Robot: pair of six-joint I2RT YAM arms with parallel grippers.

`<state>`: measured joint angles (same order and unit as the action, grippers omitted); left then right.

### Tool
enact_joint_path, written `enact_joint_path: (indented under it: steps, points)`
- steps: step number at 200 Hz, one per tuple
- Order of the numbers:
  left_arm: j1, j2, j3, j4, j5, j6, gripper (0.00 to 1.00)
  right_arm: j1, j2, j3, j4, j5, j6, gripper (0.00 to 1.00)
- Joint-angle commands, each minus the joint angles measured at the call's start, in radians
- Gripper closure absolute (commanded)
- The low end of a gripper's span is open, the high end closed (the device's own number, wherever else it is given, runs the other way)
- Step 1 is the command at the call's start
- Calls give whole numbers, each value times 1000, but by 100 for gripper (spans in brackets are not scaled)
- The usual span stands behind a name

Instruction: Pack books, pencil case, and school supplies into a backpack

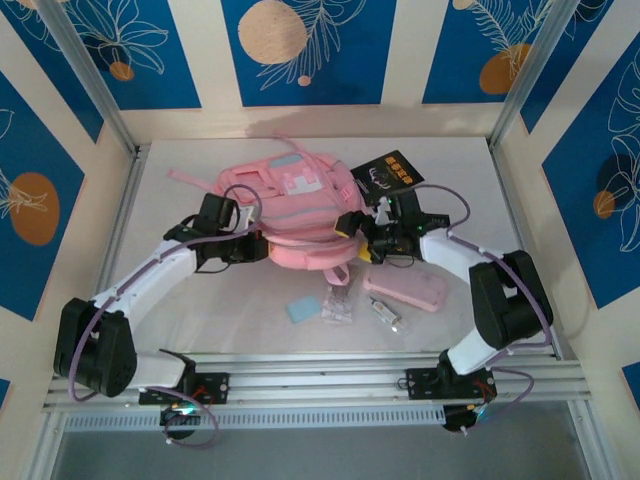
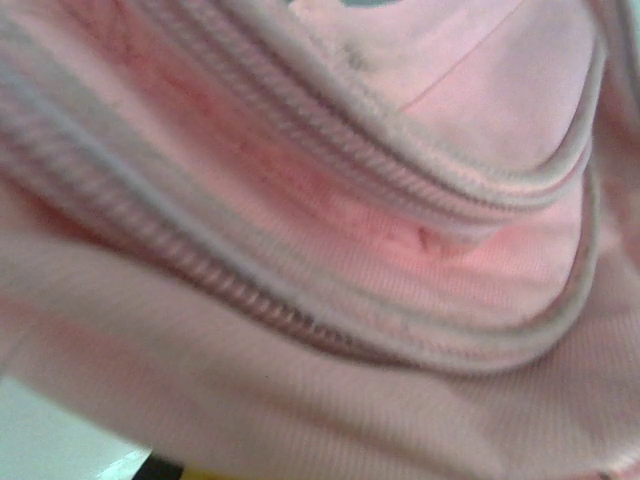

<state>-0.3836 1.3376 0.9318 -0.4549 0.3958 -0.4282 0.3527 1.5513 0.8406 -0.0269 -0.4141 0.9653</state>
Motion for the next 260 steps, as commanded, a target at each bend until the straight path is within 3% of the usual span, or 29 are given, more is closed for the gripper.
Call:
enact_joint_path:
  steps: [1, 23, 35, 47, 55, 64, 103, 124, 137, 161, 211, 240, 246, 260]
  points:
    - [-37, -12, 10, 126, 9, -77, 100, 58, -75, -83, 144, 81, 205, 1]
    - [-54, -9, 1, 136, 17, -85, 100, 90, -97, -104, 198, 158, 252, 2]
    - [-54, -13, -9, 126, 8, -78, 100, 91, -89, -98, 248, 146, 278, 12]
    - [-54, -15, -16, 104, -6, -56, 100, 91, -79, -91, 290, 124, 293, 38]
    - [-51, -17, -15, 75, -20, -29, 100, 91, -79, -84, 294, 116, 290, 73]
    - [-47, -18, -12, 32, -48, 12, 100, 88, -86, -72, 262, 112, 267, 100]
    - [26, -3, 17, -191, -69, 172, 100, 21, -136, -19, 87, 65, 60, 100]
    - [51, 5, 53, -313, -180, 265, 100, -27, -146, 25, 4, -13, -86, 100]
    - [72, 10, 66, -344, -258, 303, 100, -48, -137, 79, -84, -54, -181, 100]
    - [129, 26, 85, -327, -300, 327, 100, -70, -115, 151, -198, -119, -309, 100]
    - [216, 160, 209, -291, -463, 260, 100, -72, -77, 174, -199, -209, -344, 100]
    - [252, 230, 255, -317, -483, 206, 100, -32, -54, 173, -137, -198, -304, 100]
    - [252, 232, 255, -320, -478, 198, 91, -19, -46, 175, -120, -186, -287, 100]
    - [252, 214, 239, -309, -433, 162, 47, 13, -18, 174, -65, -153, -235, 100]
